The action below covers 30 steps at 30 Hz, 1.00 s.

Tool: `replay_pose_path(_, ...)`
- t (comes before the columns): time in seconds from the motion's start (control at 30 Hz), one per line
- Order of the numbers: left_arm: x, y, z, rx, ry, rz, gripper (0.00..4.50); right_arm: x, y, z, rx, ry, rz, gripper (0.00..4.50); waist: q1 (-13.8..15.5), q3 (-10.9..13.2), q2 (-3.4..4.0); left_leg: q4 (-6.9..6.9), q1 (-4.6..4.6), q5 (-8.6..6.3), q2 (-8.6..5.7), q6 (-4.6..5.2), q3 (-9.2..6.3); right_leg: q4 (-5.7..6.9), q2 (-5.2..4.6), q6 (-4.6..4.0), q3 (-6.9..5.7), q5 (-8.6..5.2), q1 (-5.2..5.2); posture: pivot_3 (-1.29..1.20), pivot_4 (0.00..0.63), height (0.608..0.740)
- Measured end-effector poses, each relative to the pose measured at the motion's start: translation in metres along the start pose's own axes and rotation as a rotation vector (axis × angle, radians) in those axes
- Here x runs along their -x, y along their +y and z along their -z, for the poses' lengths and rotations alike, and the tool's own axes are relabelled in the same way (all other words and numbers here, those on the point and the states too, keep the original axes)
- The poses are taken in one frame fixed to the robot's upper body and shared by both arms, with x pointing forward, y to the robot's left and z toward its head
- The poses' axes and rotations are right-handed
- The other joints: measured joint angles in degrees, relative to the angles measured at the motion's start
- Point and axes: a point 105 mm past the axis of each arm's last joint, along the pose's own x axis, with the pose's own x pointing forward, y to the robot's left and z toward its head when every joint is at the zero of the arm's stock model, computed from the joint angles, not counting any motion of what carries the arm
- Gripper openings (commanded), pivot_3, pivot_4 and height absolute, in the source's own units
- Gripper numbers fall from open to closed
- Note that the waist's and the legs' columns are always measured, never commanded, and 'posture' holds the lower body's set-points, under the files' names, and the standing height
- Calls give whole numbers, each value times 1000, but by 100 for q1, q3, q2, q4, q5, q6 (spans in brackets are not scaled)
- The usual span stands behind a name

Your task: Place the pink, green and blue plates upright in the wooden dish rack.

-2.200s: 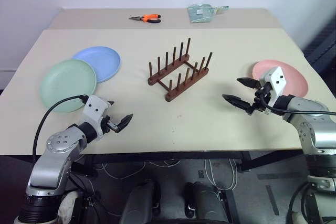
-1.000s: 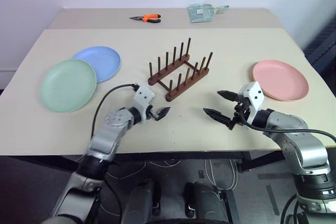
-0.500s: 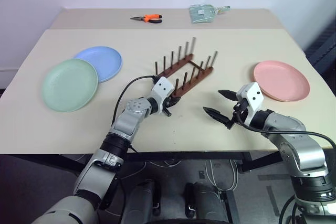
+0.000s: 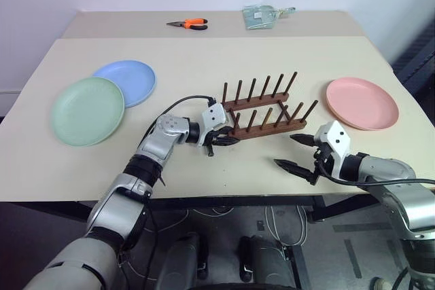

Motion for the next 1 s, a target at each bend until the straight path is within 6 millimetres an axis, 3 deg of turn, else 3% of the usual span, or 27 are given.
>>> replay_pose_path(0.1, 6, 5, 6, -8, 20, -23, 4085, 1, -1, 1, 5, 5, 16, 4500, 1, 1, -1, 1, 0, -1, 0, 1, -1, 0, -2, 0, 0, 0, 1, 0, 150, 740)
replay_pose_path(0.17, 14, 9, 9, -10, 35, -46, 4085, 1, -4, 2, 17, 15, 39, 4500, -5, 1, -1, 0, 0, -1, 0, 1, -2, 0, -2, 0, 0, 0, 0, 0, 150, 740)
replay_pose_path(0.2, 20, 10, 11, -9, 44, -53, 4129, 3, -8, 4, 26, 30, 58, 4255, -17, 0, 0, 0, 1, 0, 0, 0, -1, 0, -2, 0, 1, 0, 0, 0, 150, 740)
replay_pose_path(0.27, 29, 7, 15, 8, 55, -53, 3499, 6, -16, 10, 36, 61, 96, 3658, -27, 0, 1, 0, 2, 0, 1, 0, -2, 1, -1, 0, 1, 0, 0, 0, 150, 740)
replay_pose_path(0.4, 52, -28, 21, 84, 52, 26, 1886, 13, -34, 30, 28, 143, 160, 1786, -97, -3, 6, -2, 3, 2, 3, -4, -4, 0, -3, -1, 2, -1, 3, 0, 150, 740)
replay_pose_path(0.5, 36, -50, 13, 69, 52, 34, 1869, 7, -40, 35, 48, 176, 161, 336, -18, -4, 7, 7, 4, 1, -1, -3, -5, 2, -6, -1, 2, 0, 10, 0, 150, 740)
replay_pose_path(0.63, 9, -70, 1, 19, 66, 2, 1869, -8, -55, 32, 92, 199, 196, 336, 8, -3, 7, 10, 2, -1, -2, 2, -6, 2, -5, -1, 2, 0, 9, 0, 150, 740)
replay_pose_path(0.77, -9, -52, -5, 52, 93, -180, 1869, -26, -70, 26, 140, 200, 248, 336, -2, -7, 2, 22, 7, -1, -1, 3, -5, 6, 2, 4, 1, 3, 20, 0, 150, 740)
replay_pose_path(1.0, -17, -16, -3, 57, 130, -414, 1869, -55, -86, 18, 199, 181, 328, 336, -63, -12, 0, 55, 13, -1, 11, 3, -7, 26, 13, 6, 2, 4, 32, 0, 150, 740)
